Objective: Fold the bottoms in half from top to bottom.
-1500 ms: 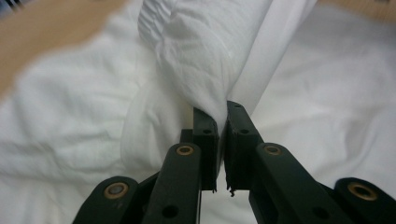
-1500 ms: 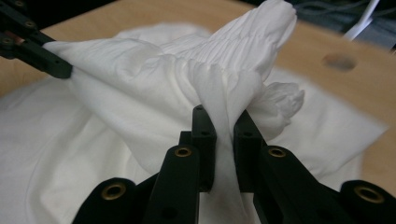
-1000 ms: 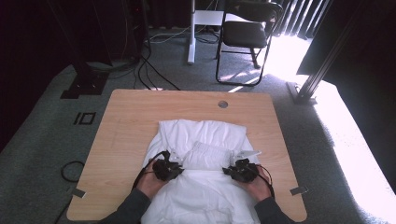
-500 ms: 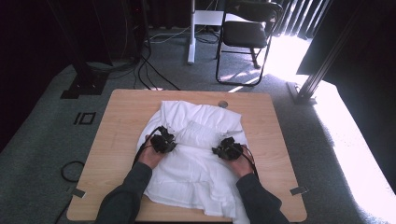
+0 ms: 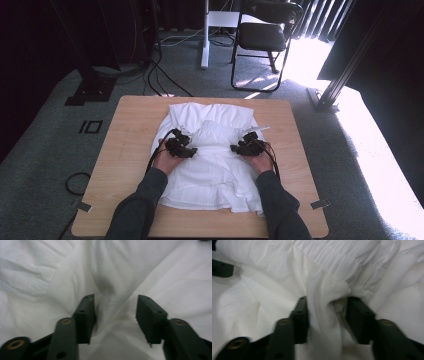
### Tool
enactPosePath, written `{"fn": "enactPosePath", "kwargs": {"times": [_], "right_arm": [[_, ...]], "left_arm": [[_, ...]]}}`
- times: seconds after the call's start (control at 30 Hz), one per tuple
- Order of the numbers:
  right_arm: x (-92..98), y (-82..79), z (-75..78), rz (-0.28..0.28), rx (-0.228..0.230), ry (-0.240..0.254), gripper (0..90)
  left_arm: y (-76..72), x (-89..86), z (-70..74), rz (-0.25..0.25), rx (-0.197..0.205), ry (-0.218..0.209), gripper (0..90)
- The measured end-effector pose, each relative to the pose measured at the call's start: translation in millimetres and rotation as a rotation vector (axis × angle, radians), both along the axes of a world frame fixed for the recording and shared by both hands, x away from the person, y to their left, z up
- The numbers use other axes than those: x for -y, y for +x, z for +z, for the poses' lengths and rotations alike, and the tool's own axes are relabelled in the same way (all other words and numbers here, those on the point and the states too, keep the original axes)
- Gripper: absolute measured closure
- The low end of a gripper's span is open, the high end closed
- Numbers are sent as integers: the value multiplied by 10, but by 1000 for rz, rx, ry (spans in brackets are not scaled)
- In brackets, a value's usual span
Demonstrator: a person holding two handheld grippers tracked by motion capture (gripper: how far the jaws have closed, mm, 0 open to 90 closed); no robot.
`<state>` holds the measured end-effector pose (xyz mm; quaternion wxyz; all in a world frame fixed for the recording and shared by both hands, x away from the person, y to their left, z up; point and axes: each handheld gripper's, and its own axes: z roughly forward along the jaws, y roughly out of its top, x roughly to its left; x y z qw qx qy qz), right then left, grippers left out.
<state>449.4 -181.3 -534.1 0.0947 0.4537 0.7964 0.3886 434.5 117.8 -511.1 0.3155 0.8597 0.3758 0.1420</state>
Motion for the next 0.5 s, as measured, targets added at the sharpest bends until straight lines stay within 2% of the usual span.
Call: {"fn": "enactPosePath", "kwargs": {"times": [0.03,0.07,0.1,0.2,0.37,0.5], "right_arm": [[20,-7,26,0,3,7,399],[44,-14,81,-13,0,10,311],[56,-11,108,-23,5,10,278],[104,18,188,-65,17,62,227],[154,202,267,-139,9,146,210],[108,389,235,-157,-33,149,219]], "left_arm": [[-16,-13,80,-5,10,-53,456],[-13,-17,116,-3,13,-75,424],[-5,-19,152,-6,22,-86,414],[69,-8,234,1,29,-137,392],[312,70,293,28,3,-178,380],[489,200,294,33,-24,-168,372]]}}
